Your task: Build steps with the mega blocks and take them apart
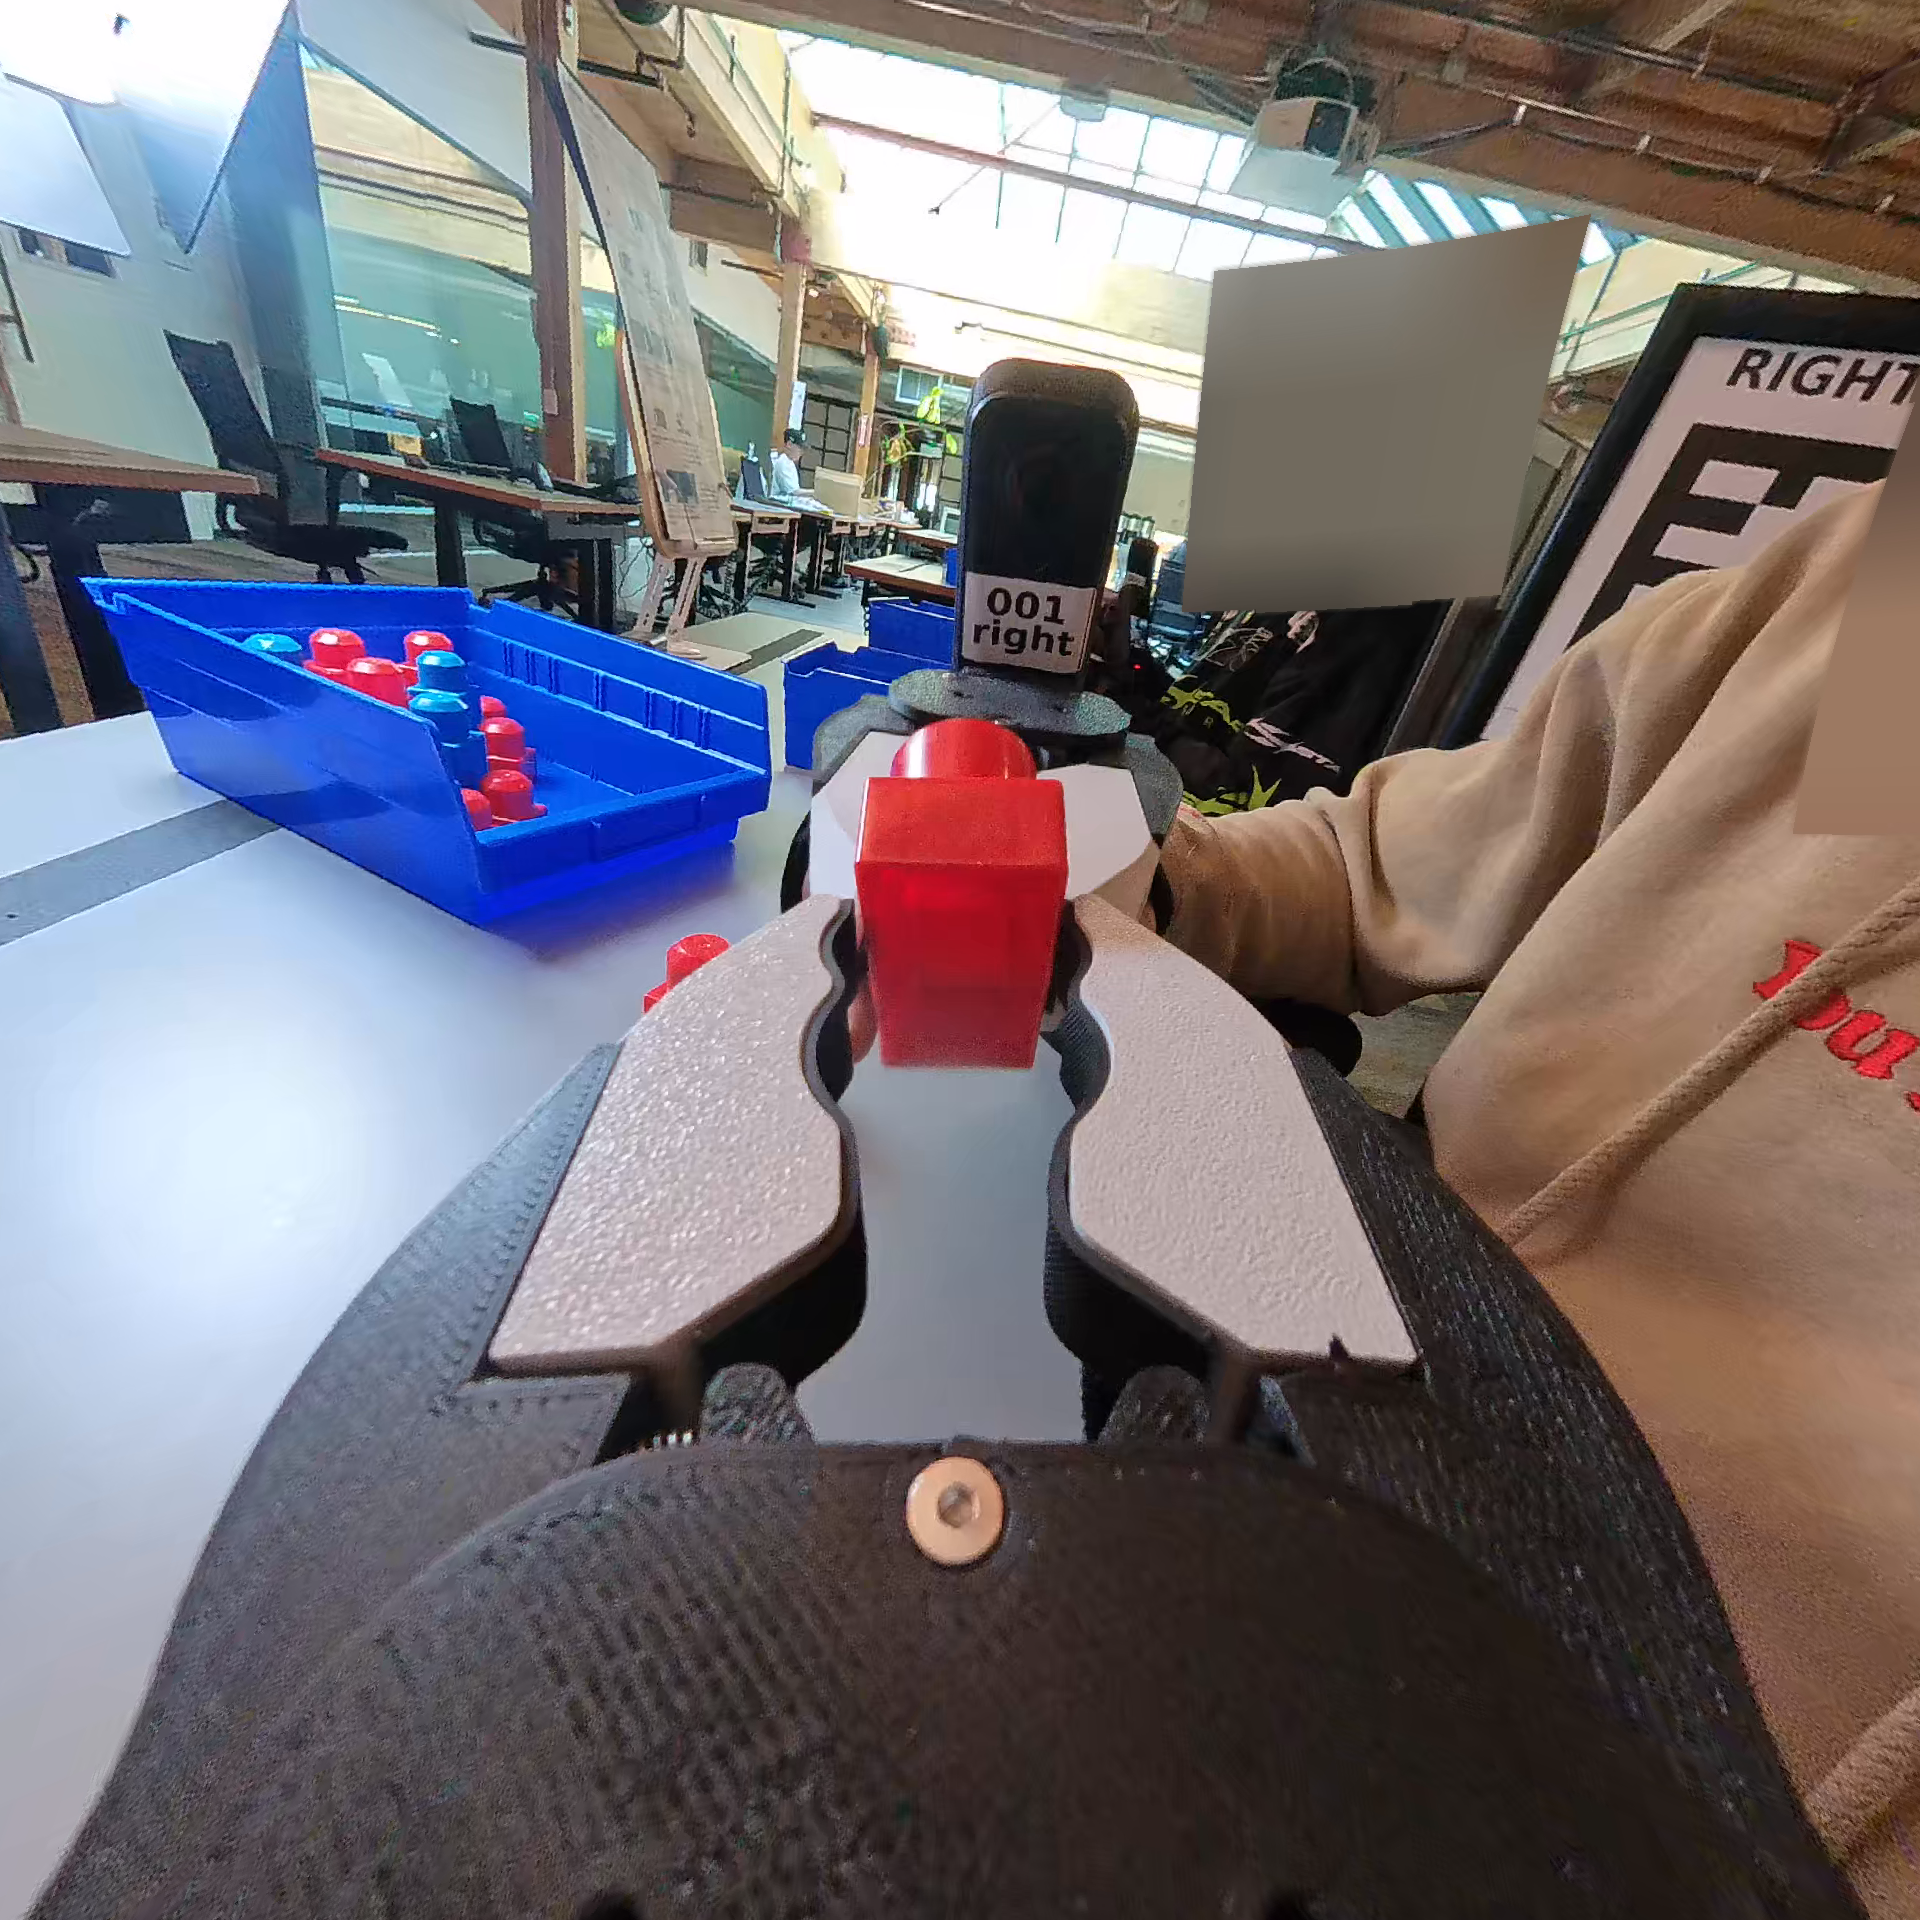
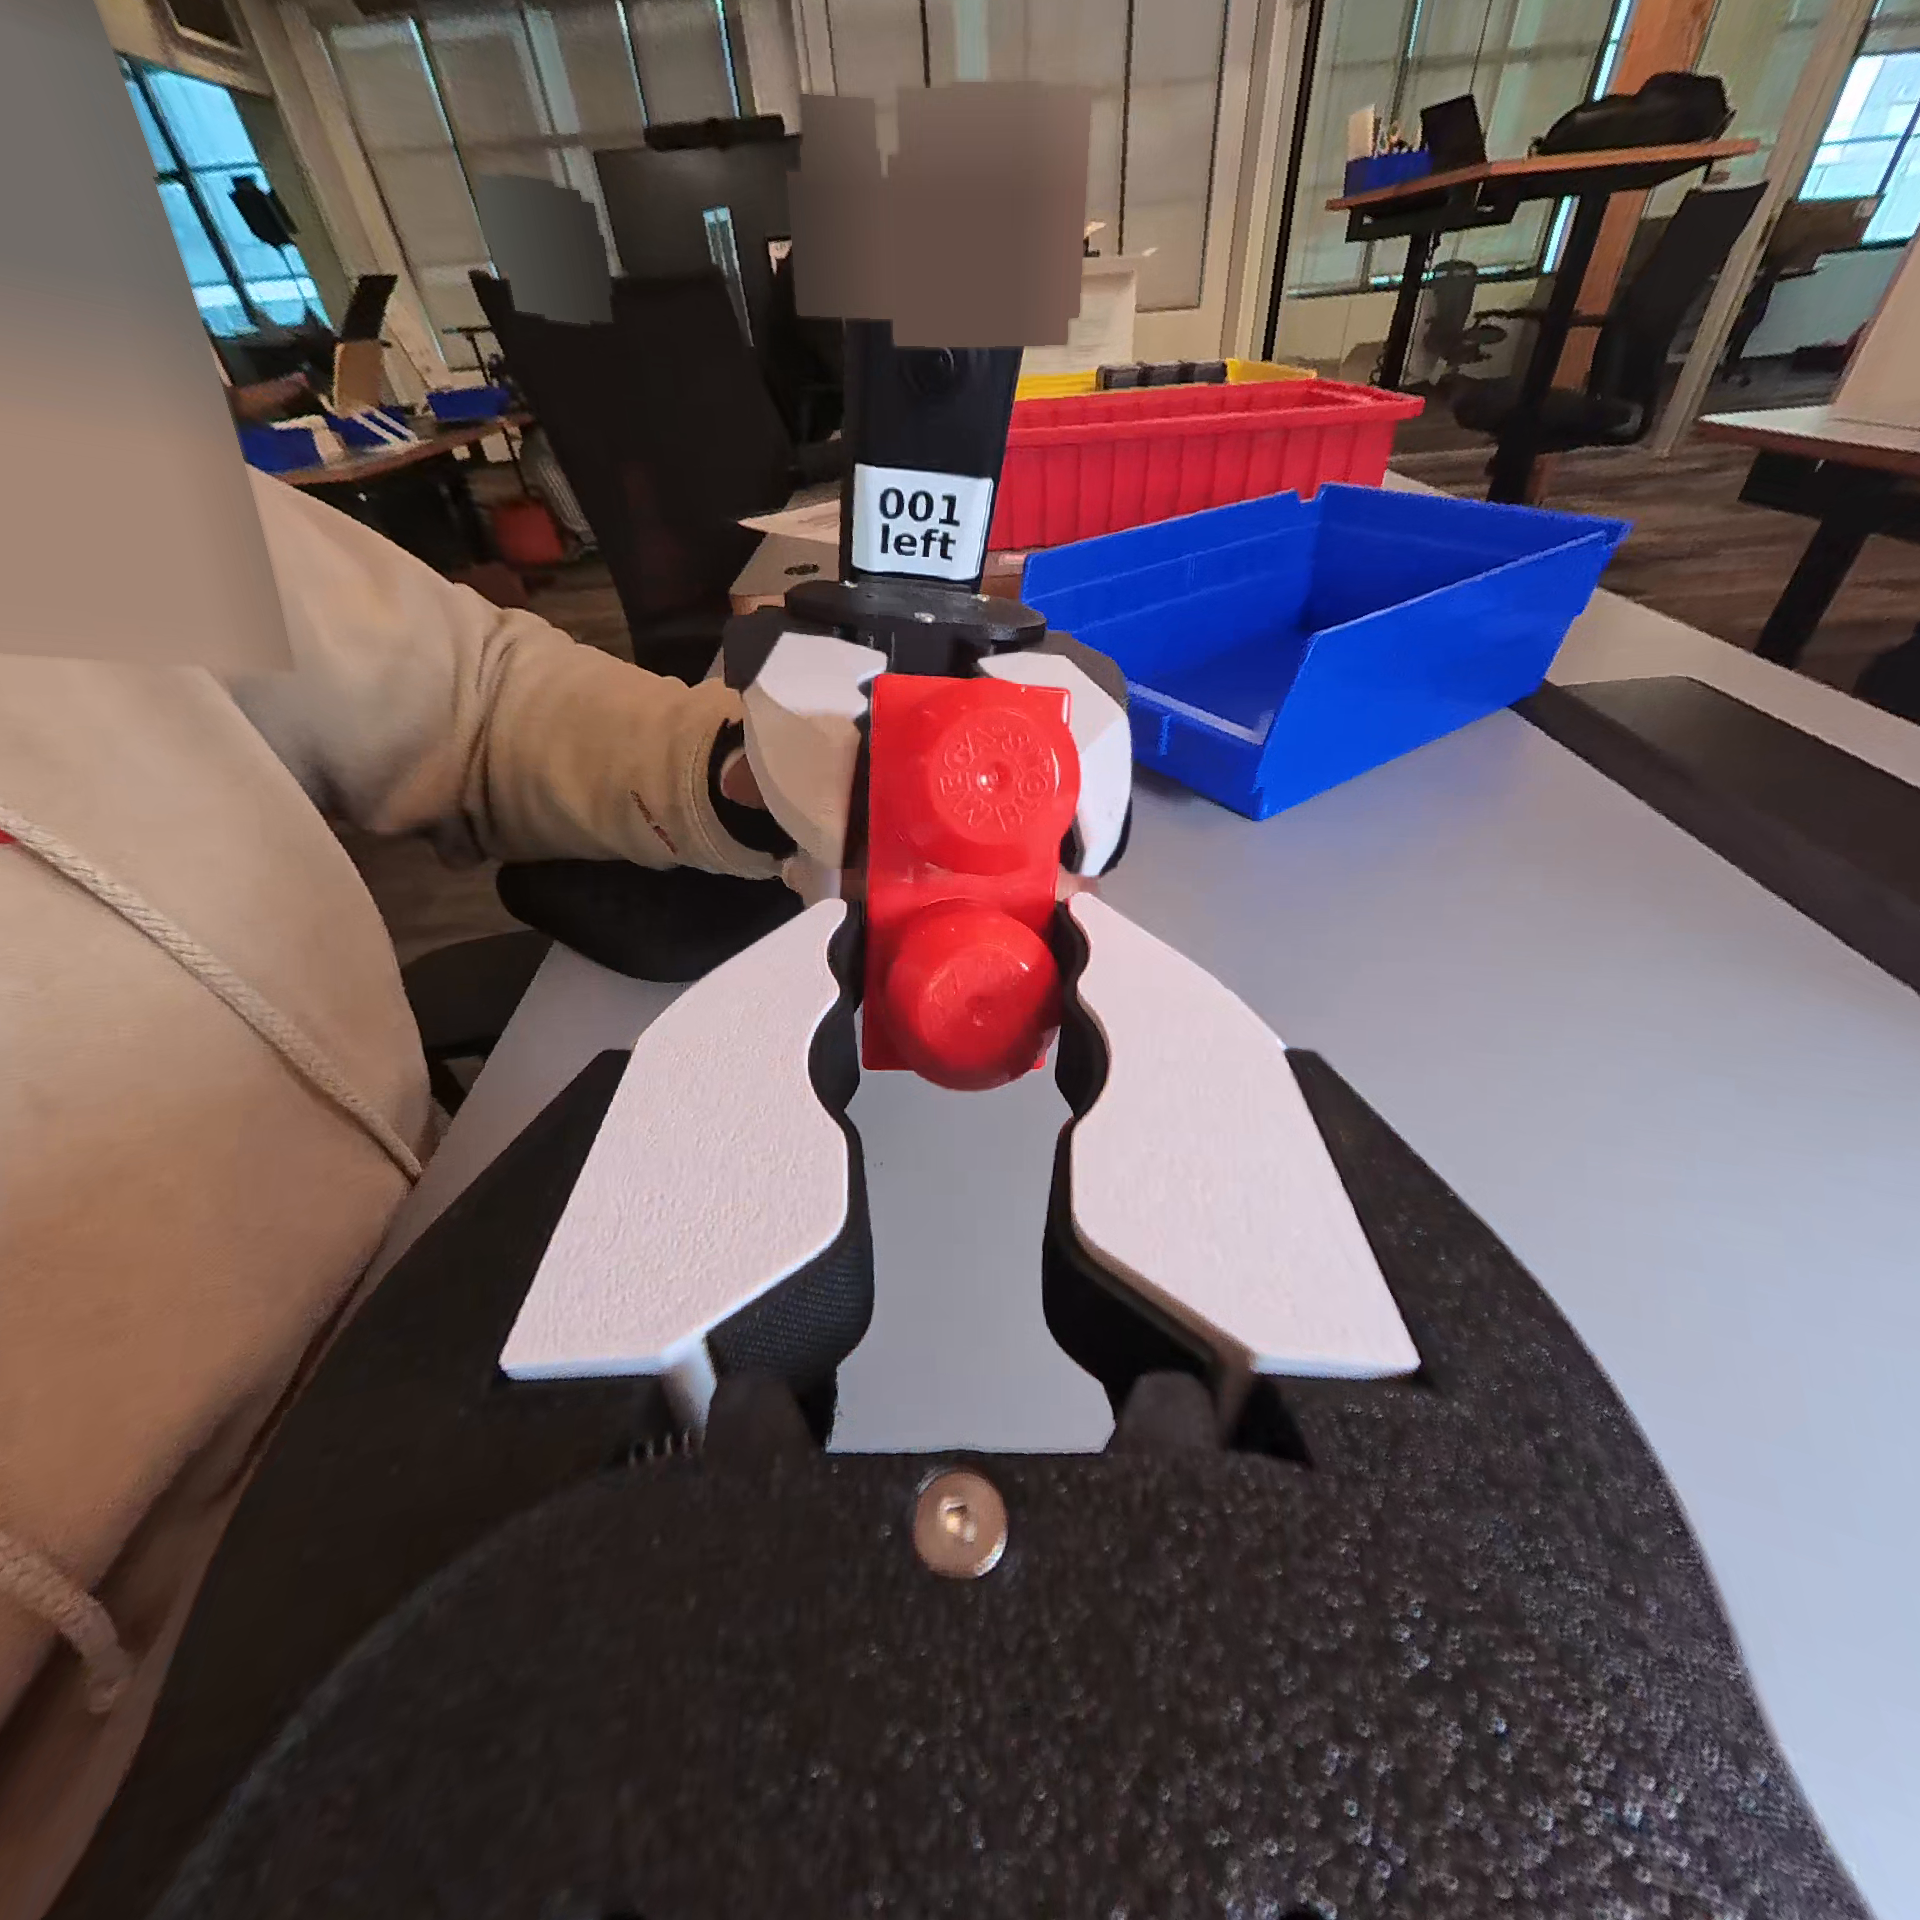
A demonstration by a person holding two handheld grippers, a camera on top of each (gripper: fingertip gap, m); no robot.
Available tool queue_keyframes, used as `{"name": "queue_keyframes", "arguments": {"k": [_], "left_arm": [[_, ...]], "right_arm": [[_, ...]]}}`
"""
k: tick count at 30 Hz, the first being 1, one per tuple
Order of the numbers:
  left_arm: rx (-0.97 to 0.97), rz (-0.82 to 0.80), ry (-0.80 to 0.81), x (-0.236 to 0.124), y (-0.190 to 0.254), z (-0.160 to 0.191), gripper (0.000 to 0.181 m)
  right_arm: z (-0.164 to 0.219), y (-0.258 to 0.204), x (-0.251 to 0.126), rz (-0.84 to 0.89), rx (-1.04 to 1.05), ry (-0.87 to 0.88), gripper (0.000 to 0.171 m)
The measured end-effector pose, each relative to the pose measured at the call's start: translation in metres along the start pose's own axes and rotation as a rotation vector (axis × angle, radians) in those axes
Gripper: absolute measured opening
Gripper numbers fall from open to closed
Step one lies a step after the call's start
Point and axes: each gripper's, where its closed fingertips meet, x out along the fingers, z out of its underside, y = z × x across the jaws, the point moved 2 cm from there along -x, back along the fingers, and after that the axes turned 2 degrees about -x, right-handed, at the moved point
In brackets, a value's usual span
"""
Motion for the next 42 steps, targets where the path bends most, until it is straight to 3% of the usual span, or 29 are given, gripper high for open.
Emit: {"name": "queue_keyframes", "arguments": {"k": [5, 9, 13, 17, 18, 20, 22, 27, 29, 33, 35, 38, 42], "left_arm": [[0.016, -0.017, -0.052, -0.001, -0.004, 0.005, 0.034], [0.050, -0.059, -0.101, -0.014, -0.018, 0.007, 0.034], [0.078, -0.094, -0.202, -0.020, -0.033, 0.024, 0.034], [0.088, -0.085, -0.262, -0.016, -0.034, 0.039, 0.034], [0.091, -0.081, -0.269, -0.015, -0.033, 0.041, 0.034], [0.096, -0.081, -0.275, -0.015, -0.032, 0.042, 0.034], [0.093, -0.087, -0.269, -0.016, -0.033, 0.042, 0.034], [0.063, -0.066, -0.202, -0.014, -0.029, 0.031, 0.034], [0.054, -0.051, -0.175, -0.011, -0.025, 0.028, 0.034], [0.021, 0.003, -0.159, -0.005, -0.013, 0.026, 0.034], [-0.015, 0.005, -0.136, -0.009, -0.015, 0.027, 0.034], [-0.019, -0.004, -0.078, -0.010, -0.016, 0.017, 0.033], [-0.003, 0.003, -0.109, -0.010, -0.015, 0.020, 0.034]], "right_arm": [[0.009, 0.003, 0.000, 0.017, -0.028, -0.098, 0.036], [0.013, 0.039, -0.048, 0.191, -0.189, -0.409, 0.055], [0.050, 0.072, -0.105, 0.326, -0.177, -0.803, 0.060], [0.087, 0.091, -0.110, 0.326, -0.065, -0.952, 0.065], [0.101, 0.097, -0.108, 0.324, -0.054, -0.989, 0.064], [0.126, 0.102, -0.105, 0.284, -0.036, -1.058, 0.038], [0.111, 0.101, -0.093, 0.260, -0.025, -0.908, 0.037], [-0.010, 0.057, -0.061, 0.112, -0.018, -0.107, 0.037], [-0.026, 0.037, -0.051, 0.038, 0.009, 0.062, 0.037], [-0.003, 0.015, -0.013, -0.047, 0.034, 0.013, 0.037], [-0.004, 0.014, -0.007, -0.065, 0.092, 0.056, 0.036], [0.016, 0.011, 0.001, -0.054, 0.036, -0.075, 0.036], [0.021, 0.008, 0.002, -0.051, 0.043, -0.038, 0.036]]}}
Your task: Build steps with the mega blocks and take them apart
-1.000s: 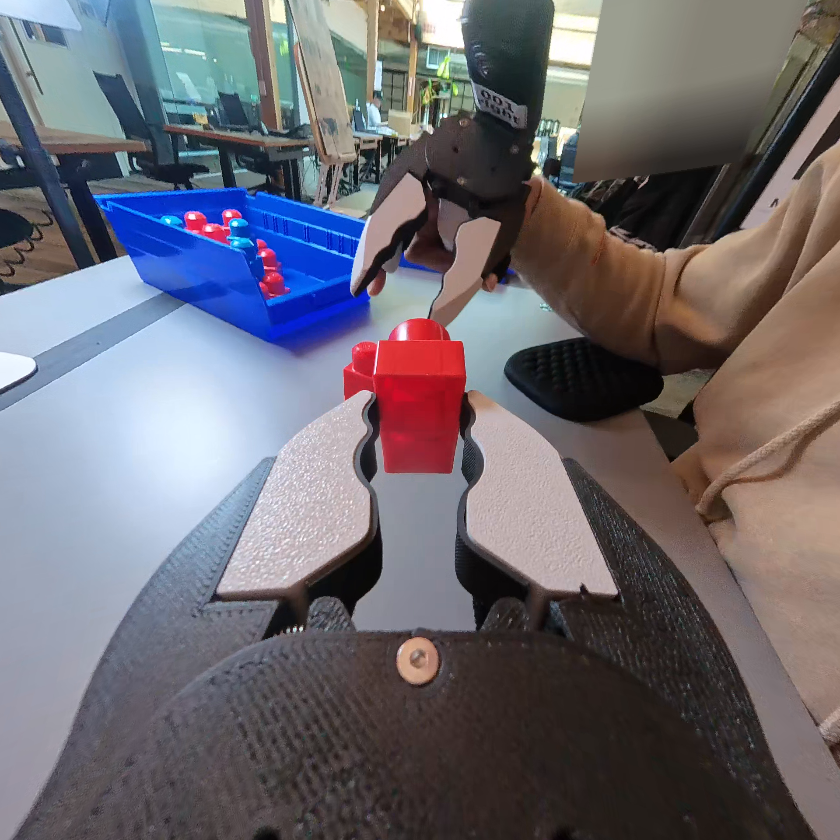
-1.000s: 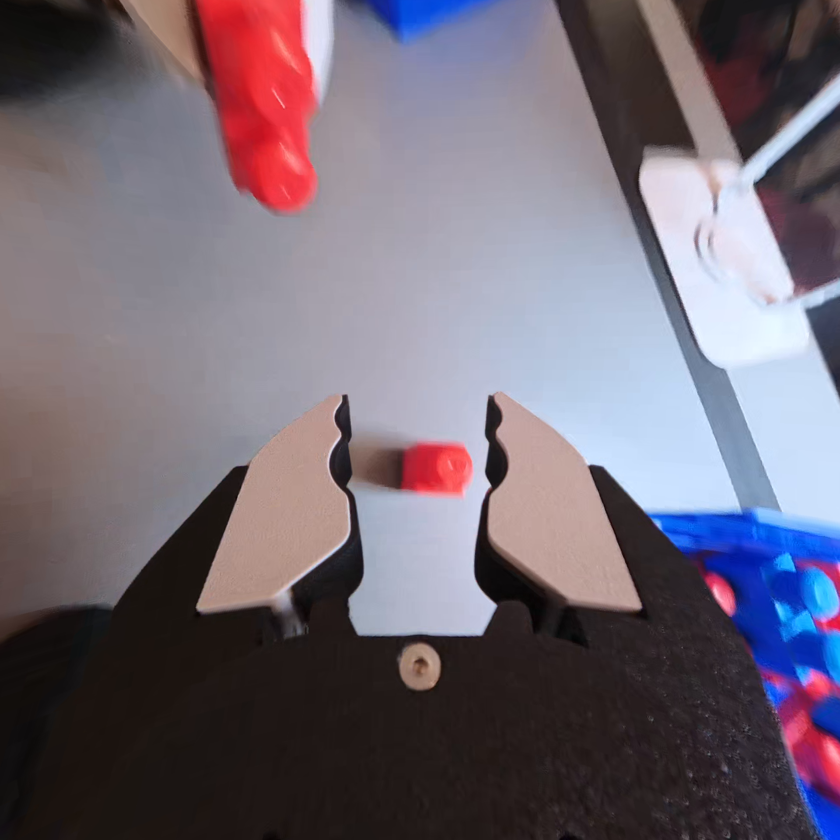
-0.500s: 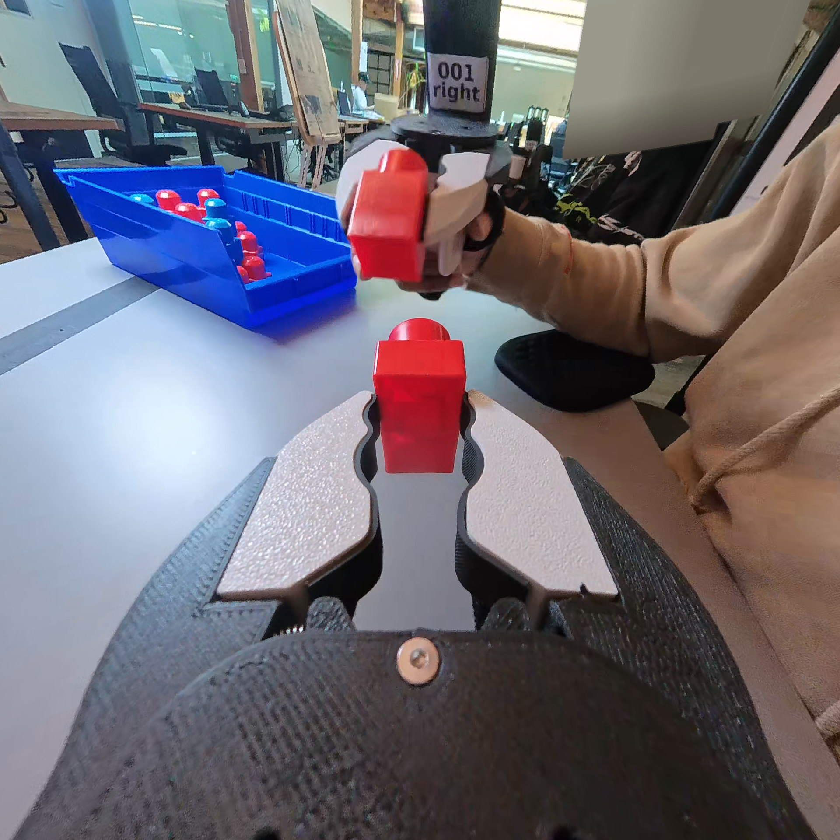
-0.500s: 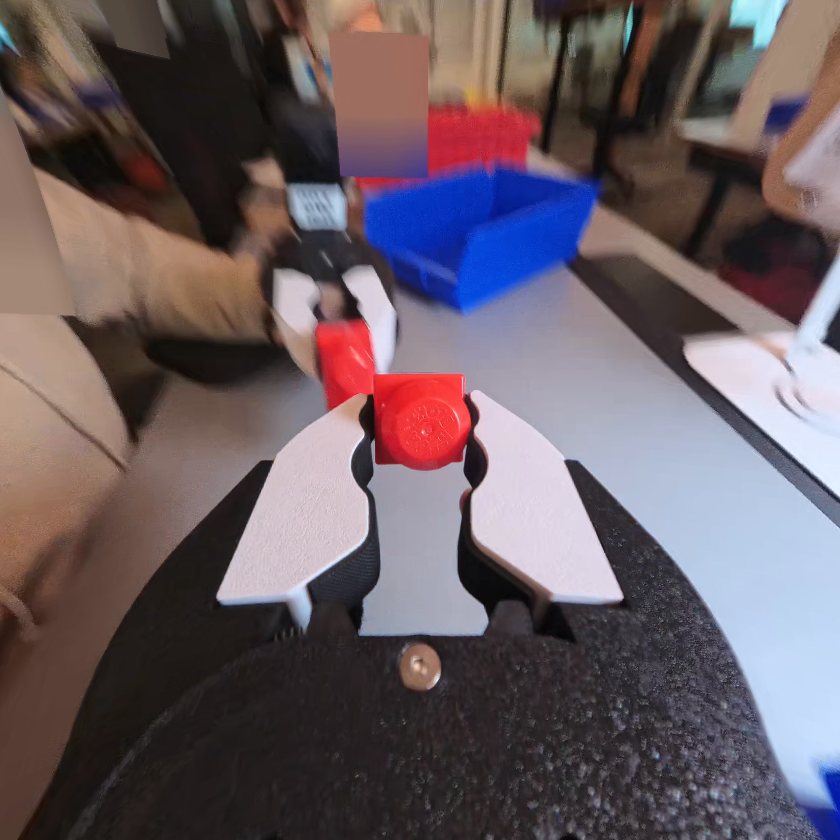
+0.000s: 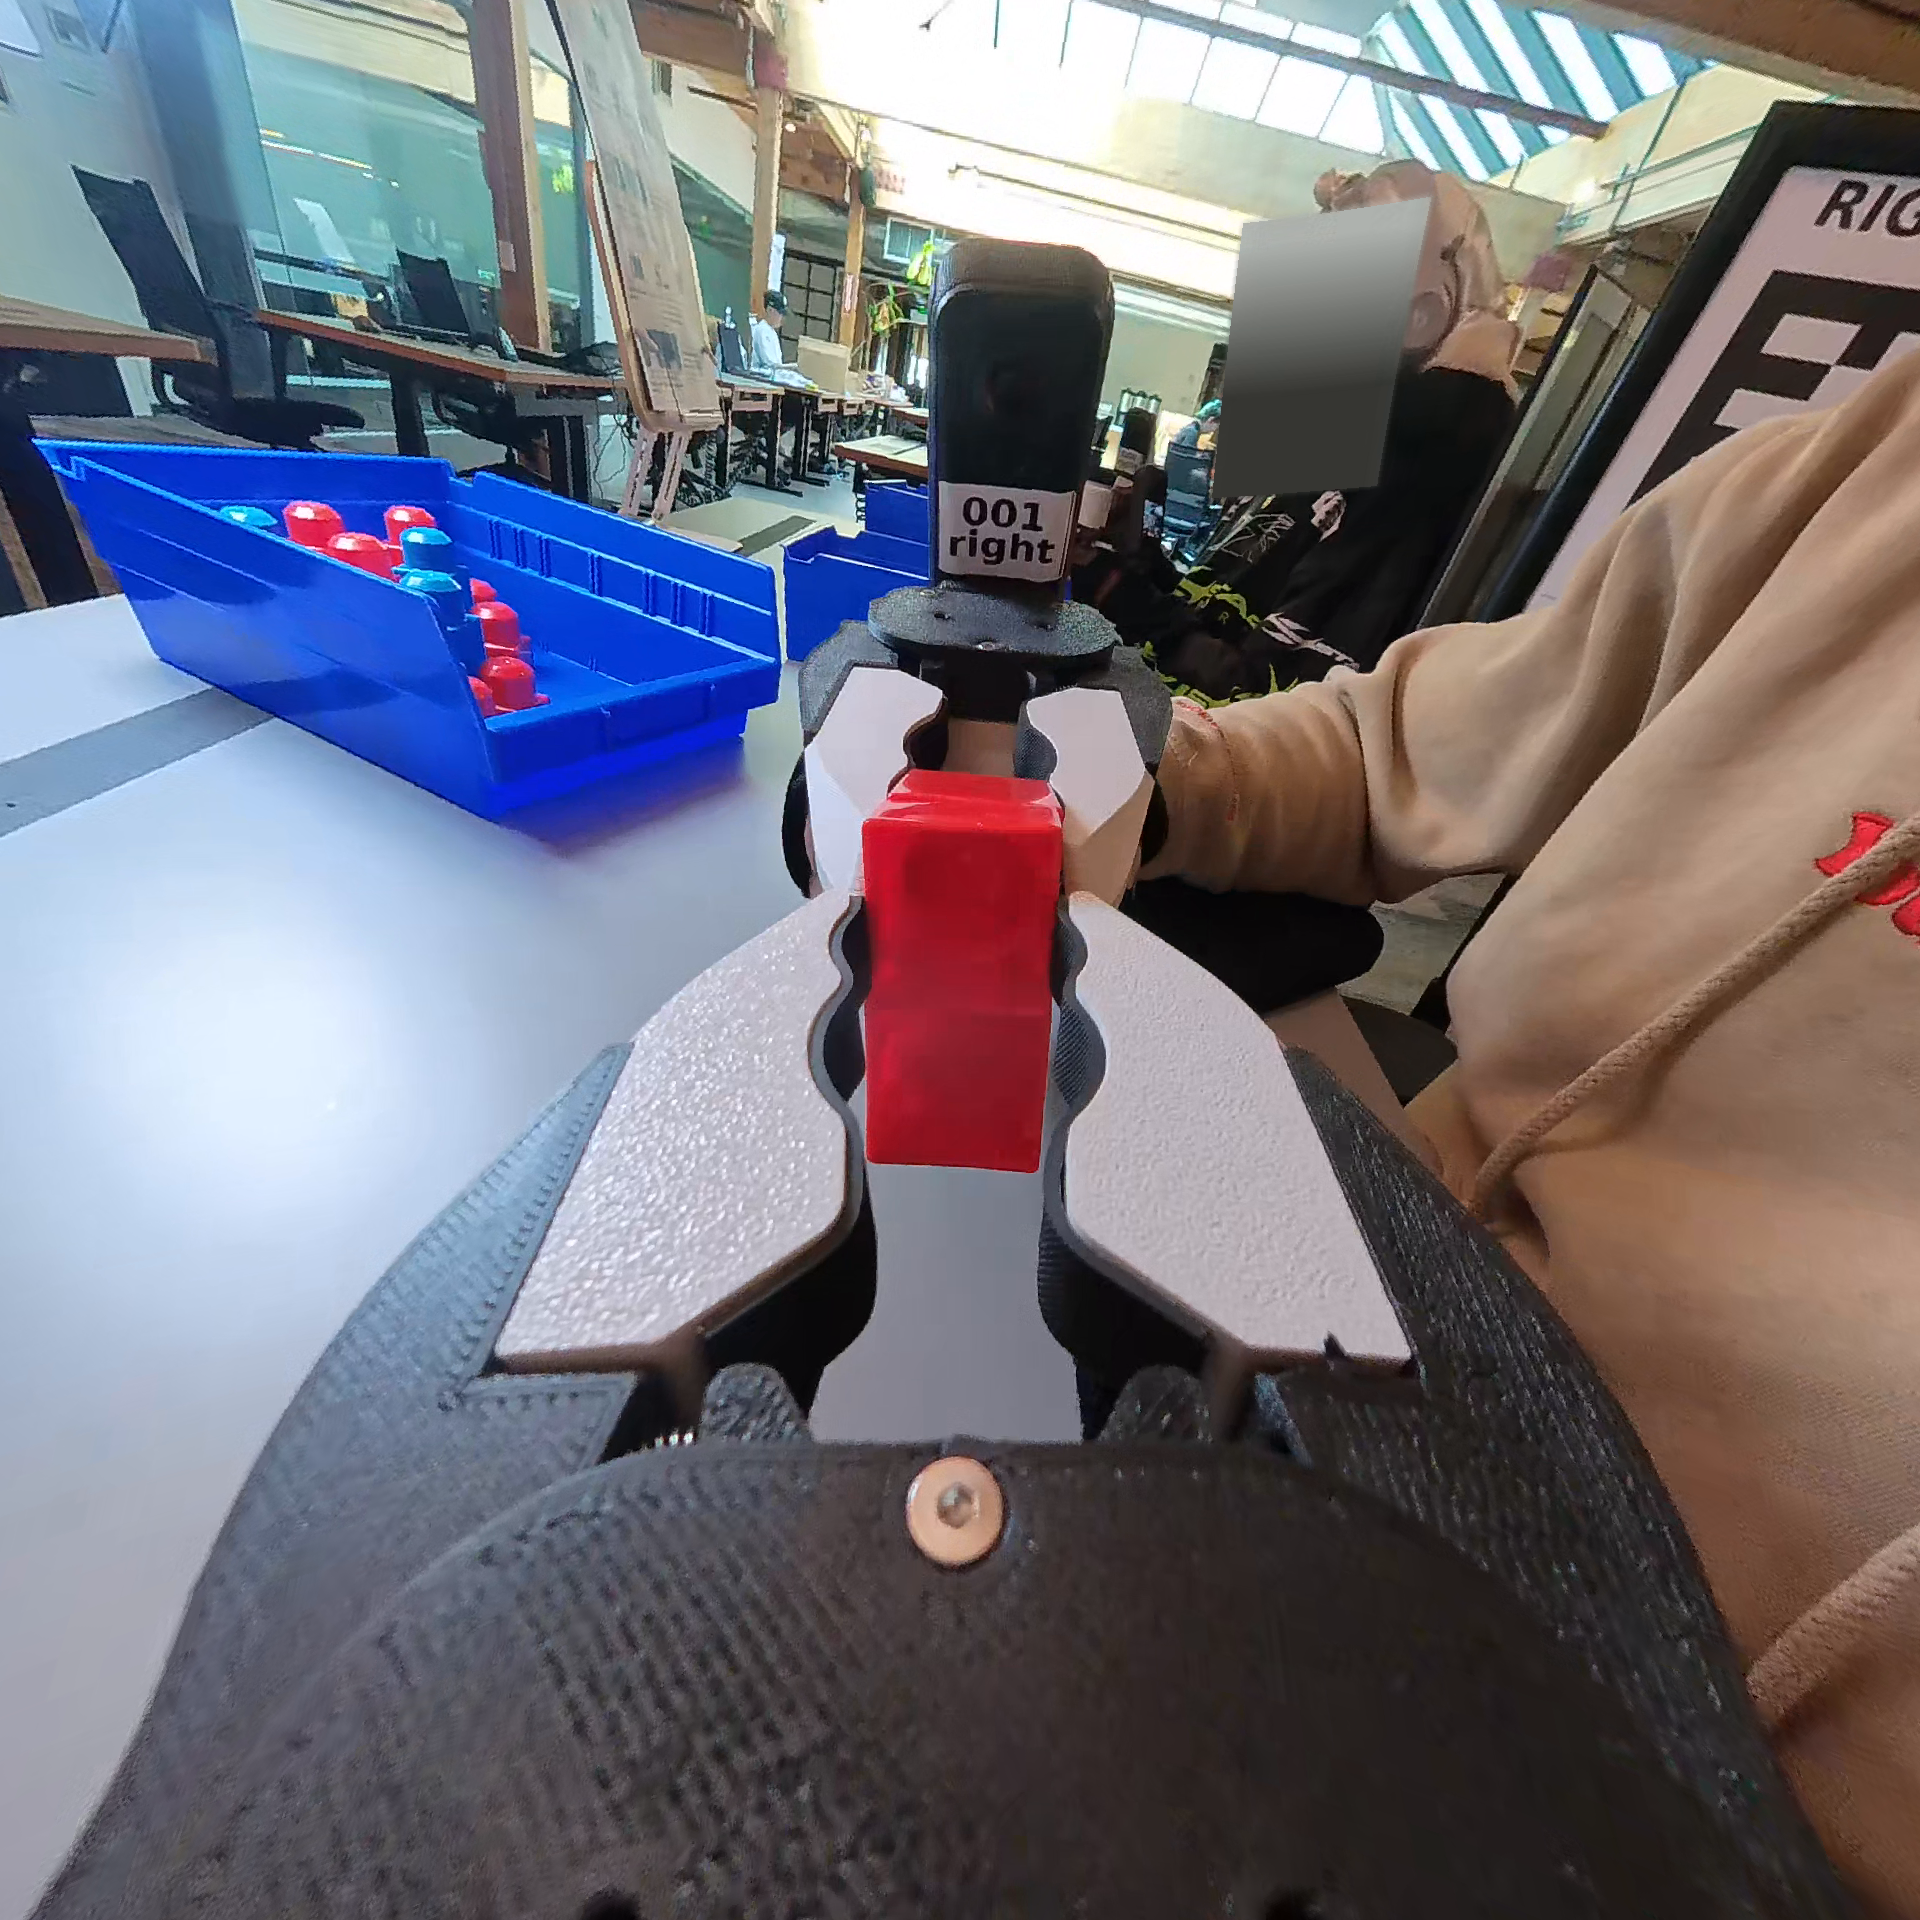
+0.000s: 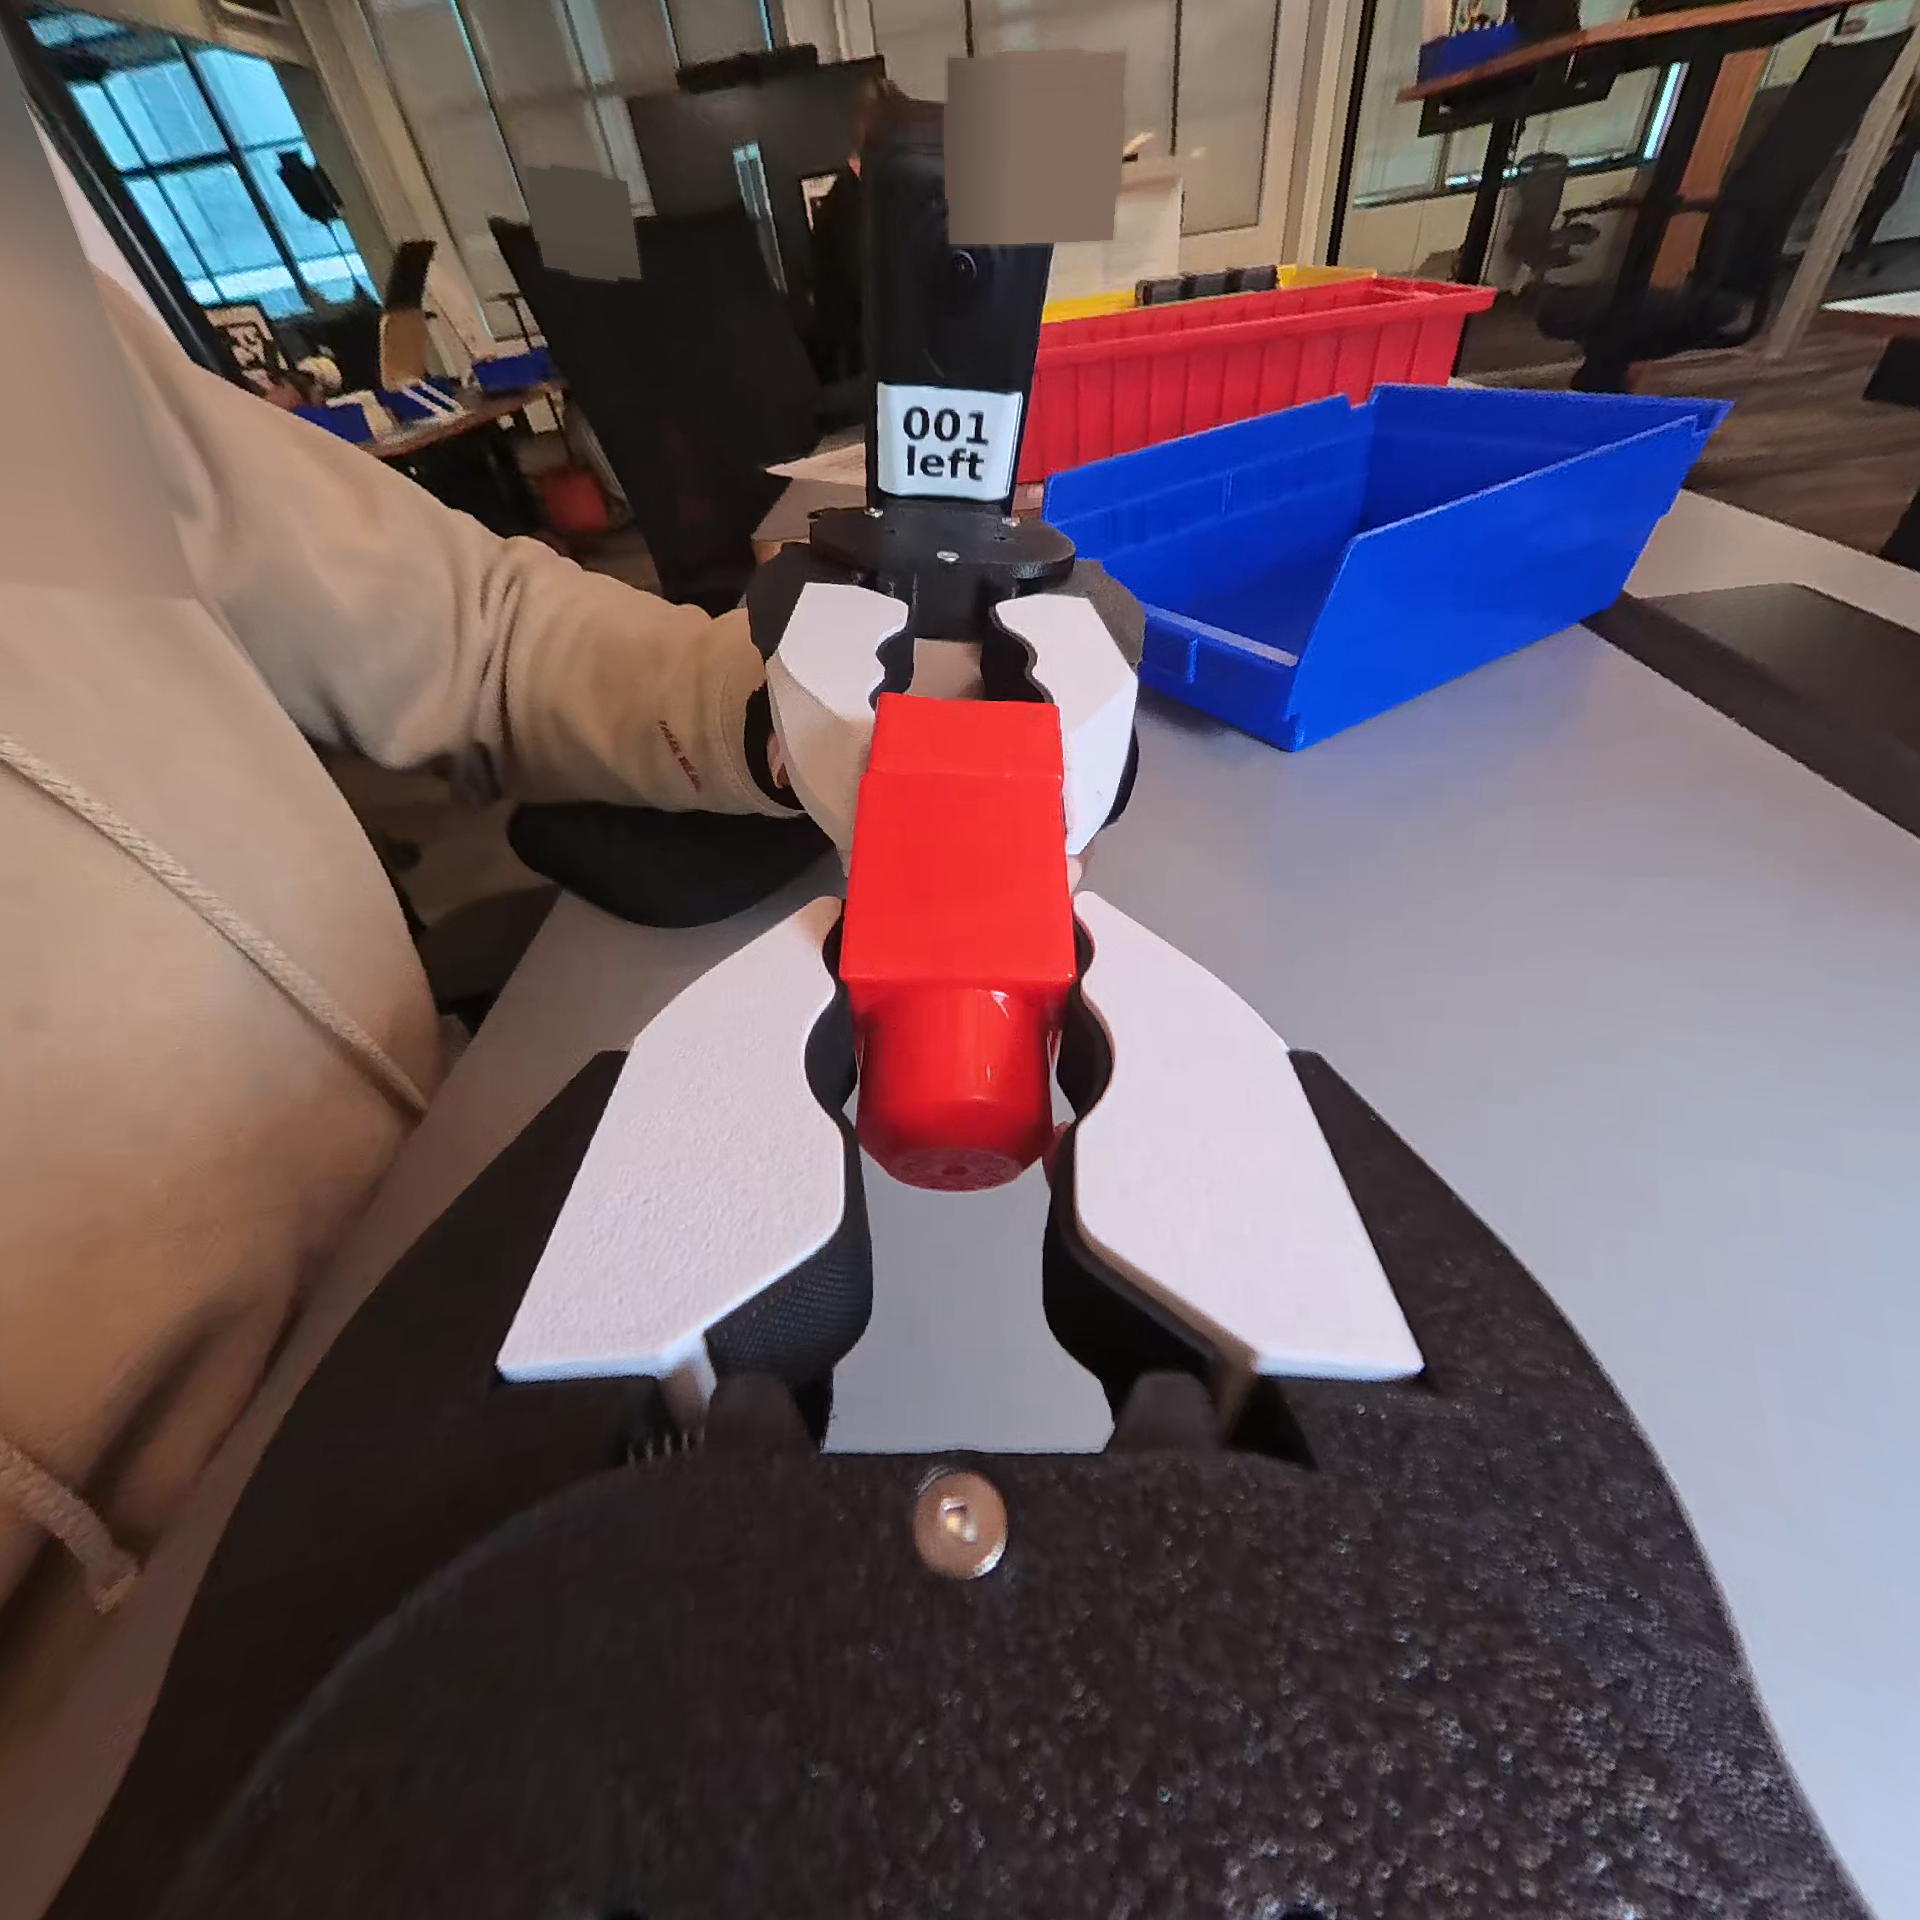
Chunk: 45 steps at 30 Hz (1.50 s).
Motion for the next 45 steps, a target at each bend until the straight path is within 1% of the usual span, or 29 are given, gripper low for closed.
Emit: {"name": "queue_keyframes", "arguments": {"k": [2, 6, 9, 11, 14, 23, 31, 33, 35, 37, 39, 40, 41, 42, 43, 45], "left_arm": [[0.016, -0.004, -0.015, 0.000, 0.000, -0.001, 0.034], [0.038, -0.009, -0.073, 0.001, -0.002, 0.009, 0.034], [0.070, -0.016, -0.092, 0.003, -0.001, 0.012, 0.034], [0.126, -0.031, -0.115, 0.003, 0.000, 0.014, 0.034], [0.148, -0.037, -0.117, 0.004, 0.002, 0.016, 0.034], [0.056, 0.003, -0.092, 0.006, 0.002, 0.017, 0.034], [0.060, -0.013, -0.086, 0.007, 0.000, 0.017, 0.034], [0.069, -0.022, -0.053, 0.006, -0.001, 0.012, 0.034], [0.036, -0.008, 0.017, -0.001, -0.002, 0.001, 0.034], [0.023, -0.031, 0.058, -0.008, -0.008, -0.006, 0.034], [0.017, -0.031, 0.076, -0.009, -0.008, -0.008, 0.034], [0.010, -0.021, 0.078, -0.007, -0.007, -0.007, 0.034], [0.011, -0.015, 0.066, -0.004, -0.005, -0.004, 0.034], [0.017, -0.020, 0.065, -0.003, -0.005, -0.003, 0.034], [0.015, -0.024, 0.060, -0.002, -0.005, -0.002, 0.034], [0.031, -0.096, 0.040, 0.000, -0.013, -0.001, 0.033]], "right_arm": [[-0.001, 0.000, 0.000, -0.006, 0.006, 0.018, 0.036], [-0.002, 0.001, -0.002, -0.001, -0.001, -0.005, 0.036], [0.001, 0.000, -0.004, -0.005, -0.002, -0.093, 0.036], [0.004, -0.002, -0.004, -0.016, 0.044, -0.139, 0.036], [0.006, -0.004, -0.005, -0.018, 0.029, -0.137, 0.036], [0.007, -0.005, -0.006, 0.010, -0.059, -0.157, 0.036], [0.008, -0.003, -0.006, 0.013, -0.027, -0.174, 0.036], [0.003, 0.001, -0.008, 0.034, -0.025, -0.172, 0.038], [-0.009, 0.005, -0.018, 0.055, -0.022, -0.122, 0.045], [-0.019, 0.008, -0.029, 0.069, -0.004, -0.063, 0.044], [-0.021, 0.009, -0.031, 0.081, -0.004, -0.044, 0.043], [-0.022, 0.008, -0.028, 0.082, -0.007, -0.032, 0.041], [-0.023, 0.007, -0.025, 0.087, -0.012, -0.014, 0.035], [-0.025, 0.007, -0.024, 0.092, -0.021, 0.002, 0.034], [-0.026, 0.007, -0.025, 0.082, -0.017, 0.001, 0.033], [-0.028, 0.012, -0.032, 0.102, -0.010, -0.054, 0.033]]}}
